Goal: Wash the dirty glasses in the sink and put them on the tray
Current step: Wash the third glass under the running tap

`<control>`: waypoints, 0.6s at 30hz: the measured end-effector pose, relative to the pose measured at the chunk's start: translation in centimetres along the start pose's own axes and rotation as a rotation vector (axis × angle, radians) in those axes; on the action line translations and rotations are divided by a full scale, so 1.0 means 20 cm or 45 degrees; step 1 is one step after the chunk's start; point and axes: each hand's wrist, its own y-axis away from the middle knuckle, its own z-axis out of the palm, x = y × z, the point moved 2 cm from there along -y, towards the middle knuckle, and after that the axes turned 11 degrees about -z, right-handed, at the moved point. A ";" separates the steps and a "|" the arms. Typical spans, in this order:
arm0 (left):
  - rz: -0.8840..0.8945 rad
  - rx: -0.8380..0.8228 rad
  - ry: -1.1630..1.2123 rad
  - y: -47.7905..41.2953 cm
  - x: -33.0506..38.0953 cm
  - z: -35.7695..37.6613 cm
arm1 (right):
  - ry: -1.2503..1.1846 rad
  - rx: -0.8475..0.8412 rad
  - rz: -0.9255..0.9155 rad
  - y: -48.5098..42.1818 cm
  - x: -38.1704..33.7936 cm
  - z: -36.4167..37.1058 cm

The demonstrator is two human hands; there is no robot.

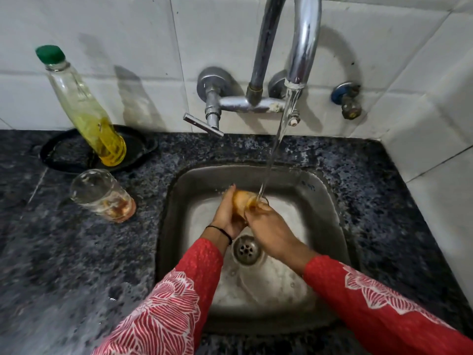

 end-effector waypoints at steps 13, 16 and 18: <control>-0.143 -0.003 -0.109 0.08 0.01 0.04 | 0.062 -0.062 -0.148 0.01 -0.11 -0.04; 0.043 -0.128 -0.006 0.07 0.00 0.08 | 0.090 0.182 -0.057 -0.02 -0.06 -0.03; 0.129 -0.145 0.007 0.07 -0.01 0.11 | -0.455 0.430 0.264 -0.08 -0.04 -0.02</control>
